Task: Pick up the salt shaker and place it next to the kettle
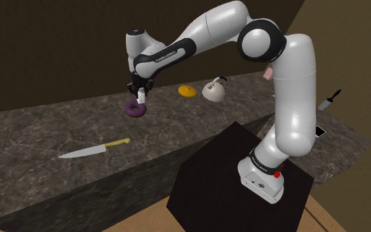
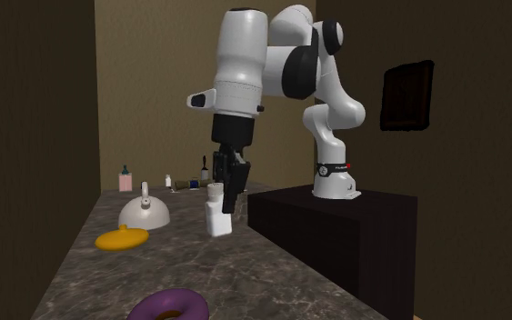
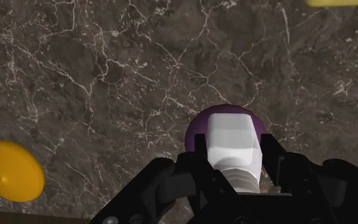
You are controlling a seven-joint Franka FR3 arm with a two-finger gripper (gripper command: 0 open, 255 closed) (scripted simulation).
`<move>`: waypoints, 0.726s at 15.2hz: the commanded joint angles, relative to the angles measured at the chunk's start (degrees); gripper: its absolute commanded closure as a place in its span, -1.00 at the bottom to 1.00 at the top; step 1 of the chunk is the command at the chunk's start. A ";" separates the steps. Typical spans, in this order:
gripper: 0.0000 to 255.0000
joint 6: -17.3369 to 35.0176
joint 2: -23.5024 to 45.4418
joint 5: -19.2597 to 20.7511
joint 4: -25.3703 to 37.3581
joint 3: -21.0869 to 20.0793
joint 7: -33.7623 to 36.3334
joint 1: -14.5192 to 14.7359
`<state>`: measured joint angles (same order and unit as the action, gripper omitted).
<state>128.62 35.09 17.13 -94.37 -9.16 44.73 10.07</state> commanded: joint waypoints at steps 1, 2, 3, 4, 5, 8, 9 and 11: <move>1.00 -1.00 -1.01 -0.28 -0.01 -0.18 -0.32 -0.14; 1.00 -1.53 -1.45 -0.42 0.10 -0.26 -0.46 -0.18; 1.00 -2.07 -1.88 -0.56 0.22 -0.34 -0.61 -0.22; 1.00 -2.62 -2.30 -0.70 0.36 -0.42 -0.75 -0.26; 1.00 -3.16 -2.71 -0.83 0.51 -0.50 -0.90 -0.30; 1.00 -4.84 -3.90 -1.23 1.04 -0.72 -1.33 -0.41; 1.00 -5.41 -4.27 -1.36 1.24 -0.79 -1.47 -0.44; 1.00 -6.56 -5.00 -1.62 1.70 -0.92 -1.76 -0.49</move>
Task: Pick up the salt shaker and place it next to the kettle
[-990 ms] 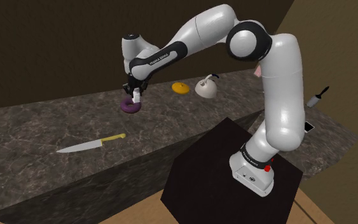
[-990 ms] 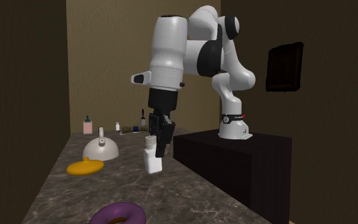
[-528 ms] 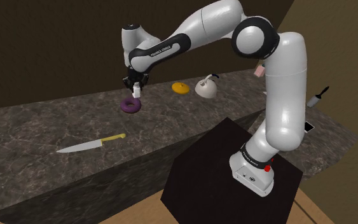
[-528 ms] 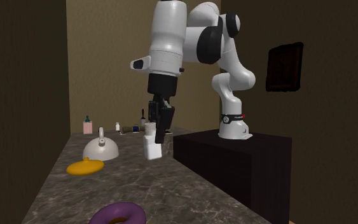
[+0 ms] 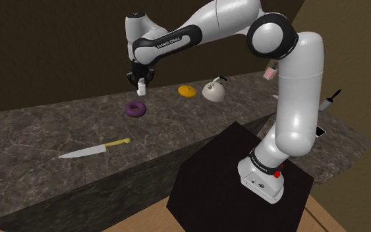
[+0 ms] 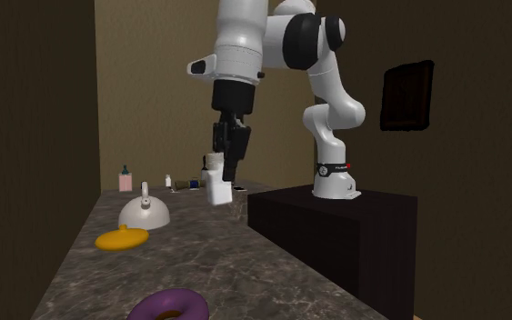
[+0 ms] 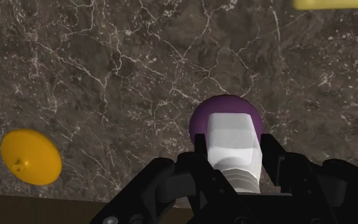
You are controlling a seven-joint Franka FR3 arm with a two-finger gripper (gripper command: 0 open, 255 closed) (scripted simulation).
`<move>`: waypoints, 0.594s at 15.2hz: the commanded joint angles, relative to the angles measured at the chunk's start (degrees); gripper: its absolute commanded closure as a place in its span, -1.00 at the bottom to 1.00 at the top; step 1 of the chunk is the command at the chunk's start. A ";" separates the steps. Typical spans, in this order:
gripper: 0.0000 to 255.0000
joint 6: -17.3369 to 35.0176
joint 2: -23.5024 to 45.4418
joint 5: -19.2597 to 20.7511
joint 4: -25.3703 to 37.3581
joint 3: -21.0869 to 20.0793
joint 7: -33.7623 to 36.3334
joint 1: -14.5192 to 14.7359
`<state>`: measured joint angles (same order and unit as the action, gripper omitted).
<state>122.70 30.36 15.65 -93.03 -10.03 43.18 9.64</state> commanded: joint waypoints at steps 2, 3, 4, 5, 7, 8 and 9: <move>1.00 -1.81 -0.97 -0.39 0.87 -0.17 -0.49 -0.11; 1.00 -2.41 -1.30 -0.51 1.15 -0.23 -0.63 -0.13; 1.00 -3.01 -1.62 -0.63 1.44 -0.29 -0.77 -0.15; 1.00 -3.37 -1.81 -0.70 1.62 -0.32 -0.85 -0.16; 1.00 -1.51 -4.40 -1.10 -2.48 0.01 -2.70 -2.08; 1.00 -0.65 -5.61 -1.30 -4.37 0.20 -3.67 -3.03; 1.00 0.18 -6.77 -1.51 -6.17 0.41 -4.68 -3.97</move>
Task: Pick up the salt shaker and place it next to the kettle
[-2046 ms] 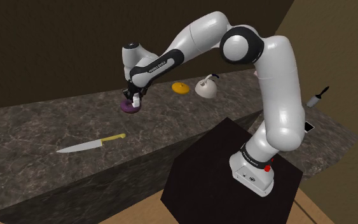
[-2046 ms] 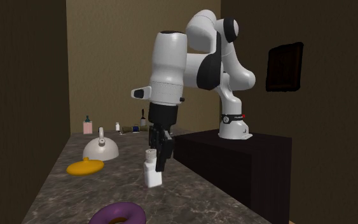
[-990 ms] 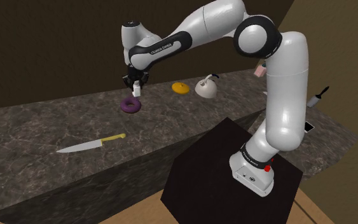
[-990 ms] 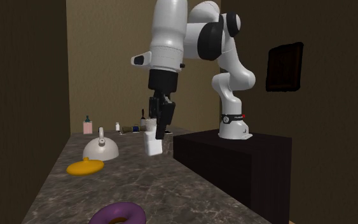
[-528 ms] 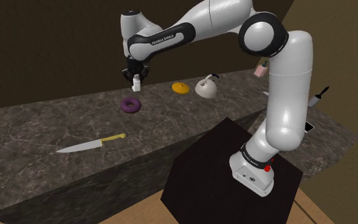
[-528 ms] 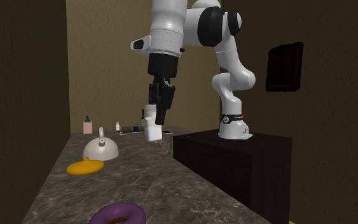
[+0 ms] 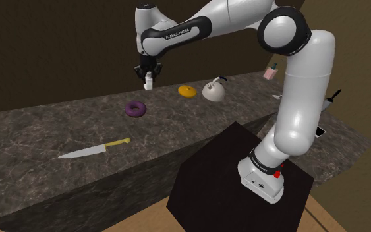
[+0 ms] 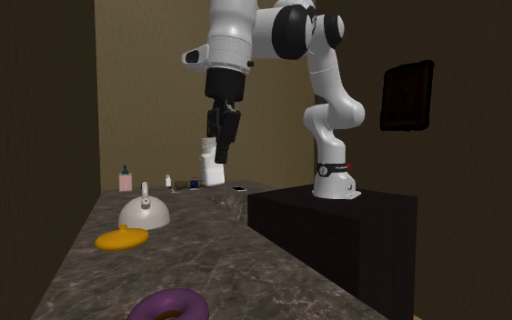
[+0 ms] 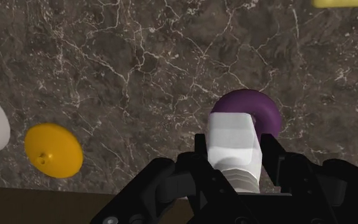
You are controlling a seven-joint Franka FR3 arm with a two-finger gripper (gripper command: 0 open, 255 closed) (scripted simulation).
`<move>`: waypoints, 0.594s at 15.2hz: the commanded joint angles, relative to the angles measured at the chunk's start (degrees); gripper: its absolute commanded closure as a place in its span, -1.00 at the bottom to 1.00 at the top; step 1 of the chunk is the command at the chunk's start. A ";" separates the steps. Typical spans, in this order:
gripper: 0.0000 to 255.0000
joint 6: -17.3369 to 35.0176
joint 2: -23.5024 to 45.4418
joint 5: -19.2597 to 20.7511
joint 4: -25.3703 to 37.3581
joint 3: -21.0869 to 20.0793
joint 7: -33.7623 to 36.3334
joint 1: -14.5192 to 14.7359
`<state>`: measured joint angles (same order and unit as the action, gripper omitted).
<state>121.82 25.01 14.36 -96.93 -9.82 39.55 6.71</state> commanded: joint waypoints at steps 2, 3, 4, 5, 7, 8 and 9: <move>1.00 2.60 -3.59 -0.65 -5.60 0.69 -3.17 -2.87; 1.00 3.32 -4.60 -0.86 -7.14 0.96 -4.27 -3.78; 1.00 4.01 -5.57 -1.07 -8.61 1.24 -5.40 -4.68; 1.00 4.68 -6.48 -1.29 -9.99 1.55 -6.56 -5.57; 1.00 5.92 -8.18 -1.72 -12.54 2.22 -8.95 -7.33; 1.00 6.50 -8.96 -1.94 -13.70 2.58 -10.18 -8.21; 1.00 7.06 -9.70 -2.15 -14.79 2.96 -11.43 -9.07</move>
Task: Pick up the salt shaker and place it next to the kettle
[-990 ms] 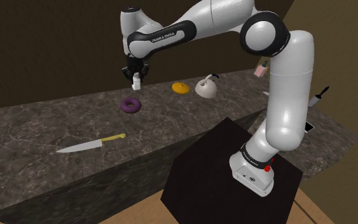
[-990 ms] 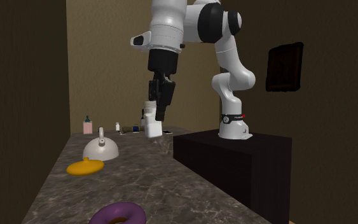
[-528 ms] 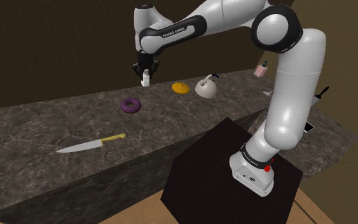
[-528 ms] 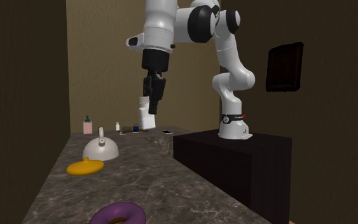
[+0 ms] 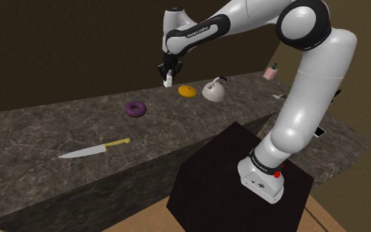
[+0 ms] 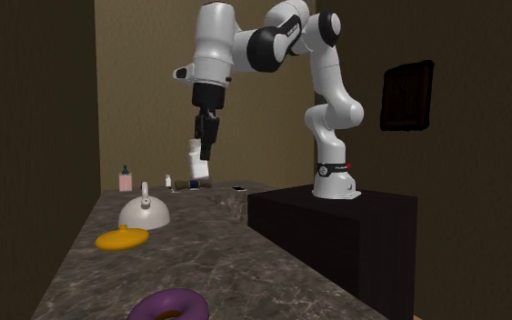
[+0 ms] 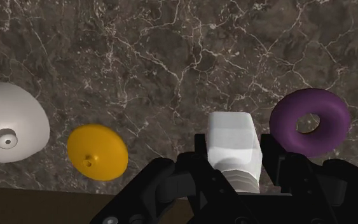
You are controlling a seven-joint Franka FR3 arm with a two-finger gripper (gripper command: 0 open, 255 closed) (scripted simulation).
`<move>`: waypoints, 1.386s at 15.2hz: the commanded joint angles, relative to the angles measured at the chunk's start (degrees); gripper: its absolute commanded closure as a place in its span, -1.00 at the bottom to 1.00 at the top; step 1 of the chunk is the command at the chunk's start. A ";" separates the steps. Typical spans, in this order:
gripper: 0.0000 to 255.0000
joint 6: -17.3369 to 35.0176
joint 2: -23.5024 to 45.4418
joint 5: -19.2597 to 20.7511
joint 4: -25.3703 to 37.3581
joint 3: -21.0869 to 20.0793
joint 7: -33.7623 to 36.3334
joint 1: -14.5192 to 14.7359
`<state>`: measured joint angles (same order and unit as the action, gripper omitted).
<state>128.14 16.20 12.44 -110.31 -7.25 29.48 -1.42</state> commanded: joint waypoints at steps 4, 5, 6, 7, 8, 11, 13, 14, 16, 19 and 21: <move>1.00 2.72 -3.37 -1.07 -5.09 2.03 -6.57 -4.36; 1.00 3.16 -3.88 -1.28 -5.84 2.48 -7.92 -5.20; 1.00 3.58 -4.34 -1.49 -6.53 2.94 -9.28 -6.03; 1.00 3.97 -4.75 -1.70 -7.14 3.40 -10.66 -6.87; 1.00 4.34 -5.11 -1.91 -7.69 3.87 -12.05 -7.71; 1.00 5.33 -5.92 -2.55 -8.94 5.32 -16.29 -10.23; 1.00 5.88 -6.22 -3.00 -9.44 6.30 -19.18 -11.90; 1.00 6.12 -6.30 -3.24 -9.59 6.80 -20.64 -12.72; 1.00 6.54 -6.31 -3.74 -9.70 7.79 -23.58 -14.40; 1.00 7.02 -5.97 -4.56 -9.36 9.27 -28.04 -16.88; 1.00 7.21 -5.51 -5.18 -8.80 10.22 -31.04 -18.55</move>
<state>134.82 10.42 7.56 -119.00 2.46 0.09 -19.08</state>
